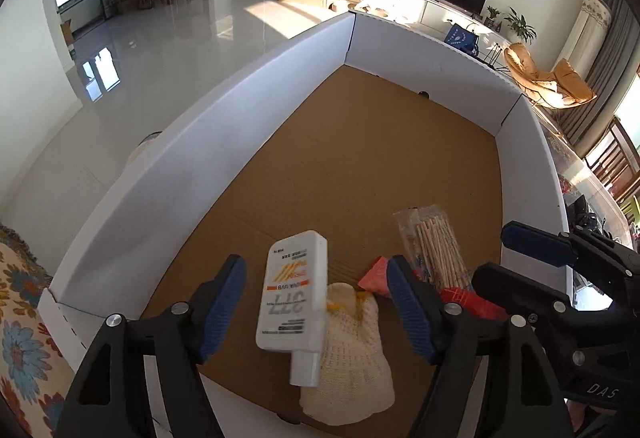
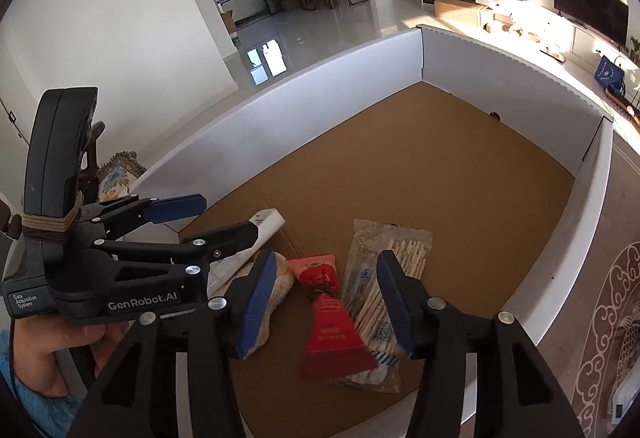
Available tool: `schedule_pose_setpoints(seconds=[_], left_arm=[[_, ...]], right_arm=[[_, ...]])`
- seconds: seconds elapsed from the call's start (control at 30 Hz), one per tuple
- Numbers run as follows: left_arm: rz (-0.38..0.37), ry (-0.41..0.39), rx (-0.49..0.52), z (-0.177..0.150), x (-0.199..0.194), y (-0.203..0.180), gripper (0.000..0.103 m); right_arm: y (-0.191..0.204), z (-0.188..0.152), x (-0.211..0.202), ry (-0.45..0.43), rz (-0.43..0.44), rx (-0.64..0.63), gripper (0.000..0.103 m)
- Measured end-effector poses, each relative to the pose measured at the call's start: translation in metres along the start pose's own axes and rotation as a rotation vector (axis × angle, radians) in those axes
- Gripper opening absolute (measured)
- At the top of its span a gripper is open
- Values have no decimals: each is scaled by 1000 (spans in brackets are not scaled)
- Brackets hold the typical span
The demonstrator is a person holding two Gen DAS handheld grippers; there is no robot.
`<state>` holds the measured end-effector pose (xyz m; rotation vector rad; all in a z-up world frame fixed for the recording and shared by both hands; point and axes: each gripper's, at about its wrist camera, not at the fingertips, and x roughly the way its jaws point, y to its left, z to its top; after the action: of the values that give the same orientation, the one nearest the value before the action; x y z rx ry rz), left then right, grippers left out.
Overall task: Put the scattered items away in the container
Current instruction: 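Open the right tool to drop the red pouch while the left tool releases the sunscreen into the box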
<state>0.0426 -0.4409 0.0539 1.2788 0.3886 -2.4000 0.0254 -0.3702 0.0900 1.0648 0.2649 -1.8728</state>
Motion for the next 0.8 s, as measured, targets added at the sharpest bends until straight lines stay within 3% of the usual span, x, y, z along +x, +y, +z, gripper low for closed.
schedule_pose_setpoints(seconds=[0.1, 0.23, 0.37, 0.43, 0.5, 0.57, 0.67, 0.8], left_arm=[[19, -47, 12, 0, -13, -12, 78], [-37, -155, 65, -8, -50, -52, 78], [-165, -252, 174, -26, -91, -123, 78], [-255, -267, 240, -39, -102, -166, 86], [-360, -248, 300, -59, -101, -211, 101], [-454, -187, 362, -81, -83, -258, 103], [-433, -76, 463, -112, -36, -325, 103], [-374, -37, 511, -133, 8, -376, 103]], right_arm=[[-11, -7, -17, -57, -7, 16, 53], [-42, -34, -62, -190, -59, 59, 56], [-94, -91, -106, -226, -171, 143, 59], [-127, -131, -131, -216, -271, 203, 59], [-158, -177, -157, -211, -375, 275, 59], [-187, -219, -183, -201, -476, 347, 59], [-225, -264, -214, -159, -574, 425, 59], [-254, -304, -233, -114, -657, 473, 59]])
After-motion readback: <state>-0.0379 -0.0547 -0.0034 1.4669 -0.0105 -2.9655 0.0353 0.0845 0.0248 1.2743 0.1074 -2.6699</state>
